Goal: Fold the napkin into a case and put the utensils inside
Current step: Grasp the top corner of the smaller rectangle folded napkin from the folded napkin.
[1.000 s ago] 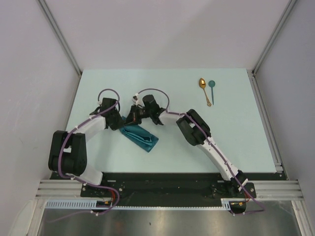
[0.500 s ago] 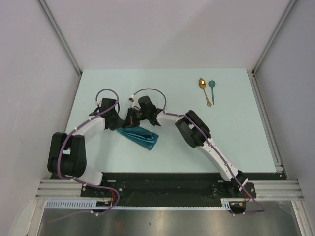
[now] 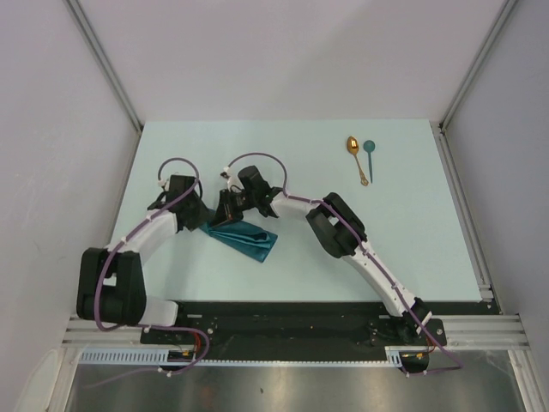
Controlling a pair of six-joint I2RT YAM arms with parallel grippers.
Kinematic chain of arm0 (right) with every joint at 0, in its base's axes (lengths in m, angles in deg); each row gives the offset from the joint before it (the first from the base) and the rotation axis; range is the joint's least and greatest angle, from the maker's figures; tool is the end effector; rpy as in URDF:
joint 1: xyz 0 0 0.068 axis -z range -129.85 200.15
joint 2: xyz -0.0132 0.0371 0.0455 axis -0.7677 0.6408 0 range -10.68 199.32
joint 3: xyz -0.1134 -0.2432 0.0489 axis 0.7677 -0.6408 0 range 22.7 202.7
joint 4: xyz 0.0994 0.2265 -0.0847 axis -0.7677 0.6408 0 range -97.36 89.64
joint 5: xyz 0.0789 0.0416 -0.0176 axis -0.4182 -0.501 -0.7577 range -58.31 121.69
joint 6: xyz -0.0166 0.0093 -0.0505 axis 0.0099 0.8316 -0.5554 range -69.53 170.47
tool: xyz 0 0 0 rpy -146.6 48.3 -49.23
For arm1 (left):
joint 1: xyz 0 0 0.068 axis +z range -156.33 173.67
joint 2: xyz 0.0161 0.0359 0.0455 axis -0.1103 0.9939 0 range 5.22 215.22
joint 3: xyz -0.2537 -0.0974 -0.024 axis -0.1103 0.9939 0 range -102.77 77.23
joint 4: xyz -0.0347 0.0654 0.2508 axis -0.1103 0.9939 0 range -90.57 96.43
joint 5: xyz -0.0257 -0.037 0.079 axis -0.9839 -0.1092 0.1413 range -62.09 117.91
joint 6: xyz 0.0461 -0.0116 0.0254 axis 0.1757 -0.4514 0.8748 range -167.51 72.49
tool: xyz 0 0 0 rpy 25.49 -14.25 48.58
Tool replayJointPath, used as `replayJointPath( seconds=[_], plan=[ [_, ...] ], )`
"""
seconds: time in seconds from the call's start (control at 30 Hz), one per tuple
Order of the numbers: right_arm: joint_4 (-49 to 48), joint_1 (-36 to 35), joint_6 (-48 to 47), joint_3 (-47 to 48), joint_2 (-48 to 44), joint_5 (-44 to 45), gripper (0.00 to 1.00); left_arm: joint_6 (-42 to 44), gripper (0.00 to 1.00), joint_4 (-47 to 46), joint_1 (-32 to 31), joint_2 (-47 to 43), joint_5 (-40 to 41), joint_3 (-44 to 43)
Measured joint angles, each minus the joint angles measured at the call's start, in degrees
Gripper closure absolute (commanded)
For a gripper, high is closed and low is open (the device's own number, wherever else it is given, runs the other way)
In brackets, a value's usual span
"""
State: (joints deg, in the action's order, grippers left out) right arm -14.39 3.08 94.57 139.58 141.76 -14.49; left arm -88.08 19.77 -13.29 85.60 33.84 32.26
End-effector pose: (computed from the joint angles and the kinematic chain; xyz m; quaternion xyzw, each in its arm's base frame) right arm 0.3727 0.4384 0.0948 -0.2208 0.7852 0.5717 0.0883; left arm 0.2703 -0.0293 0.1903 -0.2906 0.9092 -0.0732 0.2890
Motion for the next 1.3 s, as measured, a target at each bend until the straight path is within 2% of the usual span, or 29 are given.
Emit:
replayJointPath(
  seconds=[0.17, 0.3, 0.47, 0.6, 0.8, 0.93, 1.07, 1.3],
  plan=[
    [0.20, 0.00, -0.11, 0.00, 0.00, -0.46, 0.79, 0.02, 0.60, 0.98, 0.61, -7.21, -0.37, 0.20],
    [0.37, 0.04, -0.17, 0.17, 0.00, -0.74, 0.81, 0.44, 0.60, 1.25, 2.78, -10.64, -1.81, 0.87],
    [0.37, 0.20, 0.72, 0.20, 0.00, -0.85, 0.96, 2.05, 0.64, 2.21, 3.78, -2.36, -4.31, -0.37],
    [-0.87, 0.46, 2.25, -0.61, 0.00, -0.92, 0.97, 3.10, 0.65, 3.48, 3.76, 3.10, -5.92, -0.87],
    [-1.60, 0.81, 3.26, -1.27, 0.00, -1.31, 0.97, 3.54, 0.69, 3.61, 3.76, 4.26, -6.03, -1.22],
    [-1.86, 0.96, 3.76, -1.27, 0.00, -1.73, 0.96, 3.56, 0.63, 3.56, 3.76, 4.20, -4.83, -1.84],
    [-2.21, 1.05, 3.89, -1.27, 0.00, -2.19, 0.92, 3.58, 0.63, 4.28, 3.76, 4.28, -4.28, -3.37],
    [-2.32, 1.22, 3.91, -1.27, 0.00, -2.38, 0.89, 3.67, 0.70, 4.52, 3.76, 5.84, -3.13, -7.32]
  ],
)
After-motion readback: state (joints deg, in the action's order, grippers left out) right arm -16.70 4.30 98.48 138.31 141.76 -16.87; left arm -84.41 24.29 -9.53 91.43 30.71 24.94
